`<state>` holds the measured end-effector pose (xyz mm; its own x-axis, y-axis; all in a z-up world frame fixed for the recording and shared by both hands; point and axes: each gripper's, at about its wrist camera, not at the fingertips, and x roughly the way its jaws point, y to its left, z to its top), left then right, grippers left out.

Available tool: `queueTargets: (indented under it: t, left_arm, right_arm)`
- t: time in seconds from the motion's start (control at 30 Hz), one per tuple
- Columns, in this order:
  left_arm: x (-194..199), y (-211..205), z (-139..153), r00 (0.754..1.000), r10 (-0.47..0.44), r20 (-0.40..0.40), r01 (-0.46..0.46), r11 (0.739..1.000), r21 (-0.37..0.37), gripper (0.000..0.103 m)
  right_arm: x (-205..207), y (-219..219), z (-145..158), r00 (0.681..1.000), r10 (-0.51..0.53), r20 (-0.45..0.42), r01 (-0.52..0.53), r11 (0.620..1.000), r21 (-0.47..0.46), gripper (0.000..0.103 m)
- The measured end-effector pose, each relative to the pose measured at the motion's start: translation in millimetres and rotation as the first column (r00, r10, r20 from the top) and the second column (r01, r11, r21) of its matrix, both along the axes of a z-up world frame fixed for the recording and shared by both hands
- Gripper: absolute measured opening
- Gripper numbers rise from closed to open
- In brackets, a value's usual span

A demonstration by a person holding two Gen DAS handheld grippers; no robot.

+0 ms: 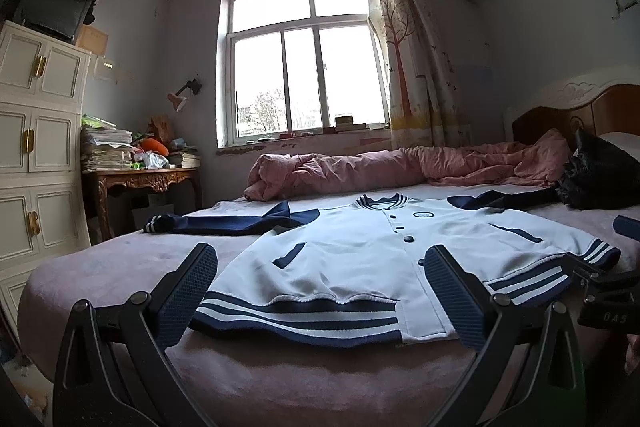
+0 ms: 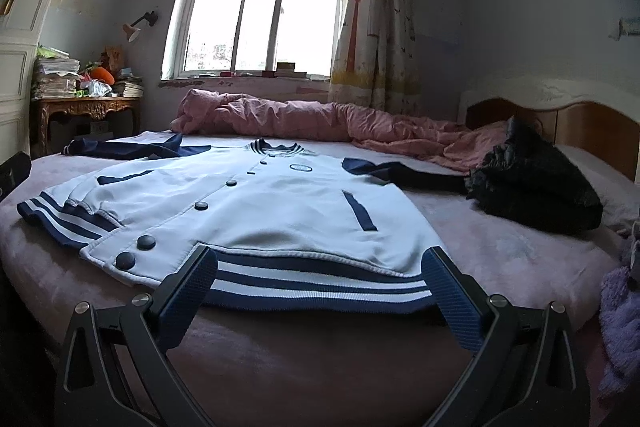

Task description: Fold large clothes

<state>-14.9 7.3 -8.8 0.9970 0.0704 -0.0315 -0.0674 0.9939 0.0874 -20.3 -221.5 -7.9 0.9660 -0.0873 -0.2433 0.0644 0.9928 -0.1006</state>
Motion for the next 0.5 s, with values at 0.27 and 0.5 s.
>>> queueTargets:
  t: [0.27,0.5]
  left_arm:
    - [-0.1,-4.4,-1.3,1.0,-0.011,-0.002,0.011,1.0,0.007,0.103]
    - [-0.7,-8.4,-2.7,1.0,-0.015,-0.002,0.015,1.0,0.017,0.103]
  right_arm:
    - [-3.4,-0.7,3.0,1.0,0.001,0.02,-0.001,1.0,0.006,0.103]
    - [-0.7,-3.3,2.1,1.0,0.003,0.004,-0.003,1.0,0.027,0.103]
